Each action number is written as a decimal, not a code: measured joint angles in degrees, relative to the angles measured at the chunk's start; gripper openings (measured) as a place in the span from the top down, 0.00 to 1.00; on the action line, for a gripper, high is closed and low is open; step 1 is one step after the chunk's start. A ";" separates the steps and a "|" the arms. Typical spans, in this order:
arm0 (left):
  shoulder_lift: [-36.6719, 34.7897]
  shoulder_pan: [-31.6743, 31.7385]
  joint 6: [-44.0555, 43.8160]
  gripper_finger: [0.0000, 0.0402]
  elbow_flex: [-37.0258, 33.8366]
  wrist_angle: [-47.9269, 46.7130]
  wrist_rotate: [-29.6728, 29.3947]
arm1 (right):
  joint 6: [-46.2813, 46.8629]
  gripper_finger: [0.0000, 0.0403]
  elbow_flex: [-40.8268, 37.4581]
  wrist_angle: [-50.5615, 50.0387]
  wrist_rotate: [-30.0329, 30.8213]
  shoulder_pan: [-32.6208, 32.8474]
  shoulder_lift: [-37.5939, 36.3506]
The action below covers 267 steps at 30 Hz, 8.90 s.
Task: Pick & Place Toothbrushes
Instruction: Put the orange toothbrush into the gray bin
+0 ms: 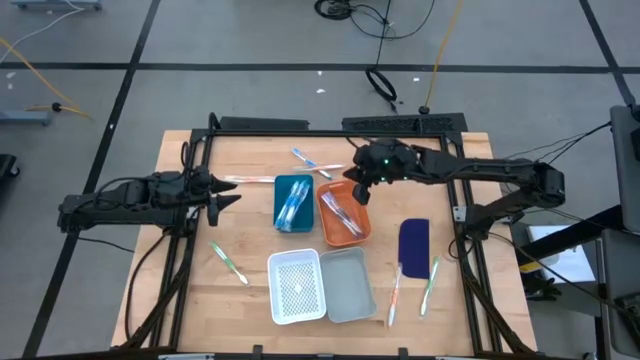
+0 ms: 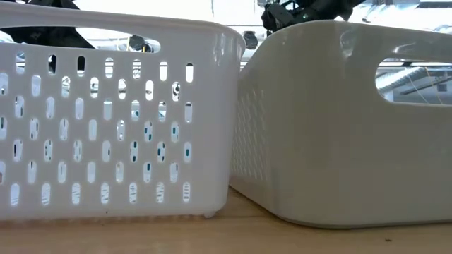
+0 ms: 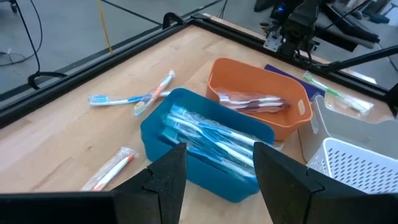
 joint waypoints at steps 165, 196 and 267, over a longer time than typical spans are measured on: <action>0.02 0.01 15.94 0.54 -0.02 2.06 -13.30 | 114.38 0.69 -9.51 -16.78 -4.94 48.57 19.15; 0.03 0.00 15.80 0.54 -0.02 2.01 -13.30 | 106.02 1.00 -9.73 -23.84 11.19 48.33 -4.89; 0.04 0.00 15.45 0.54 -0.02 2.02 -13.28 | 71.68 0.94 -5.21 6.20 -7.70 32.16 15.11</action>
